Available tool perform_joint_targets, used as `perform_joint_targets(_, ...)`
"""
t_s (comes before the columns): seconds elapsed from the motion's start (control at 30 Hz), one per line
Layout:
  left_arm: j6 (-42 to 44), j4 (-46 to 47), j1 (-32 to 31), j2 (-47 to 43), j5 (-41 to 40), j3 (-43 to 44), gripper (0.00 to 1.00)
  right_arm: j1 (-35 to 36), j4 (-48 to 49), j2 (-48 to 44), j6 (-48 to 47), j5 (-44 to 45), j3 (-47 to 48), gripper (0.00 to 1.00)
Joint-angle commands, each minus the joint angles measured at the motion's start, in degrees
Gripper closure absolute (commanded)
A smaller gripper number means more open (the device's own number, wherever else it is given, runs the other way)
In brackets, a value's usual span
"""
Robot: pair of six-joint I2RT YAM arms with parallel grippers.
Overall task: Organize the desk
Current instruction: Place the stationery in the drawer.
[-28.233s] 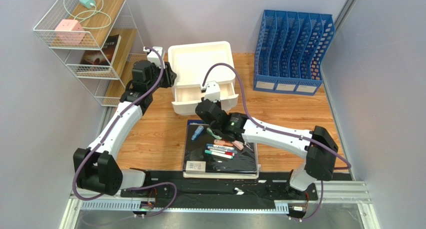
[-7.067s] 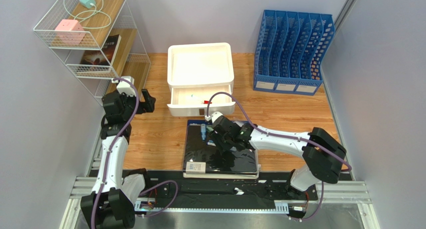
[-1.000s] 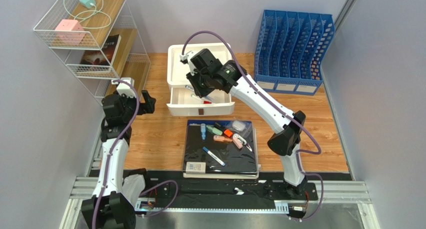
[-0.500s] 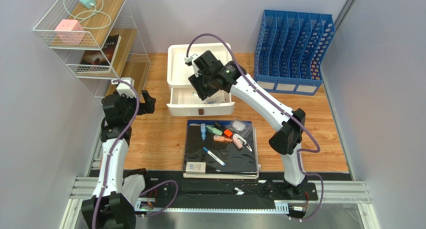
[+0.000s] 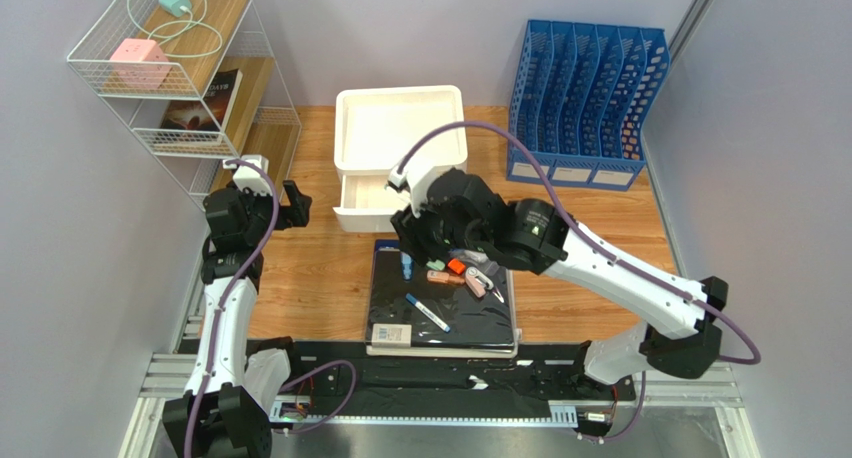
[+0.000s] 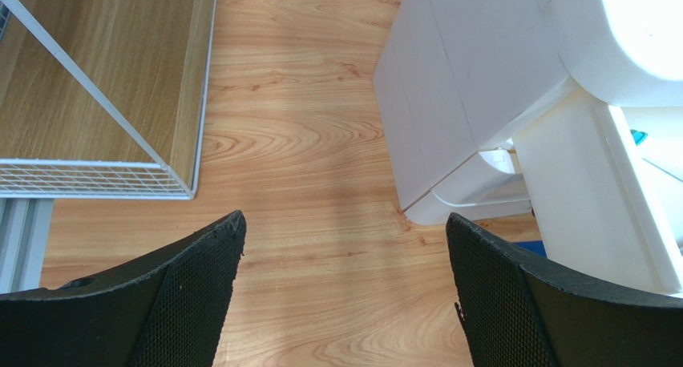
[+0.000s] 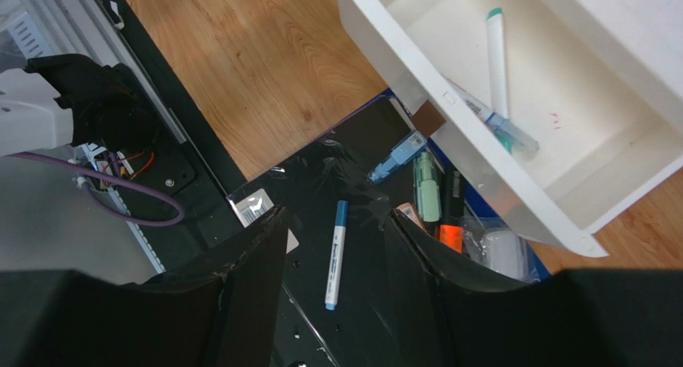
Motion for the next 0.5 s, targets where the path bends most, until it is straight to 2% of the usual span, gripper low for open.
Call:
perform_joint_targets(0.0,0.8,2.5,0.5,-0.8,1.0,-0.4,0.01,0.7,6.9,-2.5,5.9,0.4,-18.2,0.49)
perform_joint_targets(0.1,0.8,2.4,0.5,-0.4,1.0,-0.2,0.01,0.8,10.8,-3.7,7.5,-1.4,-28.4,0.51)
perform_joint_targets(0.2,0.8,2.4,0.6,-0.4,0.9,-0.2,0.01,0.9,14.0,-3.6,8.7,-4.1,-33.6,0.52)
perform_joint_targets(0.47,0.9,2.4,0.5,-0.2,0.5,-0.2,0.01,1.4,19.3,-1.8,10.4,-6.2,-38.5,0.53)
